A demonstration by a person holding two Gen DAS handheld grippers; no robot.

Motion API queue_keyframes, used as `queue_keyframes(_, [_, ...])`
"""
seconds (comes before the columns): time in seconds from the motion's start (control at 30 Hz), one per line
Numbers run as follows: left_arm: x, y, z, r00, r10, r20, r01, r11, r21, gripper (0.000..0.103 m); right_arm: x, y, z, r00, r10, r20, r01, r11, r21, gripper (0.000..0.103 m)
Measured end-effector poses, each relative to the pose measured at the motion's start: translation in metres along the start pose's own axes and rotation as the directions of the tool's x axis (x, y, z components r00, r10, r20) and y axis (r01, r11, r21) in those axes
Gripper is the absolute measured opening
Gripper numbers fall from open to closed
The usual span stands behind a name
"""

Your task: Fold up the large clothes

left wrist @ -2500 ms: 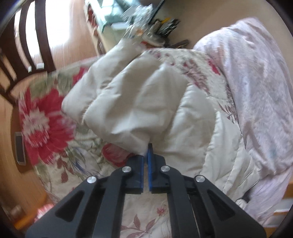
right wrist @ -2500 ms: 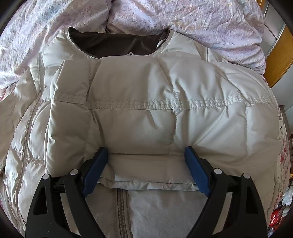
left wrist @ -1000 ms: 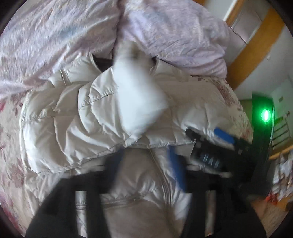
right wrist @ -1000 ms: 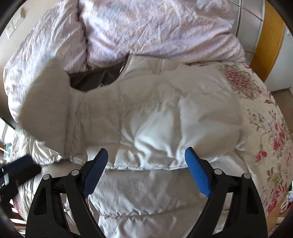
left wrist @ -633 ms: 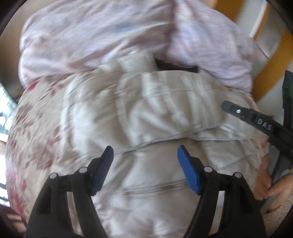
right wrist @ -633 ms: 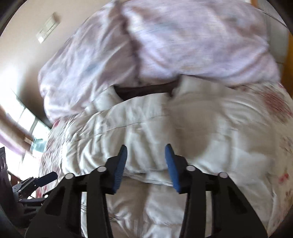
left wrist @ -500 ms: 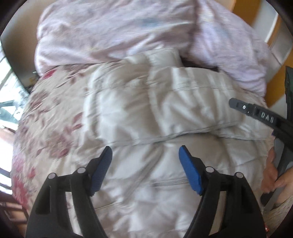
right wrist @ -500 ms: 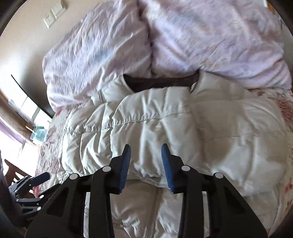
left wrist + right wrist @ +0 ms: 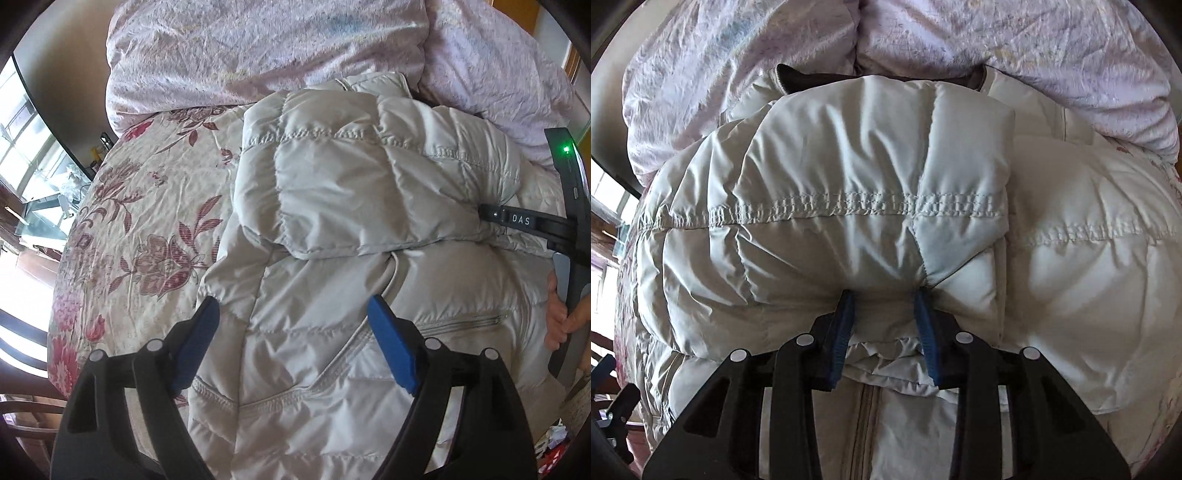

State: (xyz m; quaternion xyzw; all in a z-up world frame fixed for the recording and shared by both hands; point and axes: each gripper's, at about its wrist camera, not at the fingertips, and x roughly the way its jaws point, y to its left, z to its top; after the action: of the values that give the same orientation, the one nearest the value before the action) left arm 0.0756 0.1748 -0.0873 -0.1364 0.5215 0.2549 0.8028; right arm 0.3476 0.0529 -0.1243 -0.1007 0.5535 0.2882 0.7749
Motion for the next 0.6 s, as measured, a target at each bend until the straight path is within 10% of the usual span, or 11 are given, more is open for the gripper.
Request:
queue_keyframes(0.3, [0.001,0.012,-0.012,1.0,0.027,-0.016,-0.027,1.0,-0.001,0.083,-0.018,-0.023,-0.002,0.994,0.107,-0.018,-0.106,0.993,0.048,0.038])
queue_keyframes(0.43, [-0.003,0.015,-0.019,0.999,0.039,-0.013,-0.039,0.999,0.009,0.087,-0.049,-0.045,-0.019,0.982,0.19,0.003,-0.189,0.978,0.082,0.061])
queue_keyframes(0.6, [-0.003,0.022,-0.031,0.998,0.055,-0.033,-0.054,0.998,0.028,0.087,-0.087,-0.102,-0.049,0.976,0.219,0.015,-0.219,0.962,0.167,0.062])
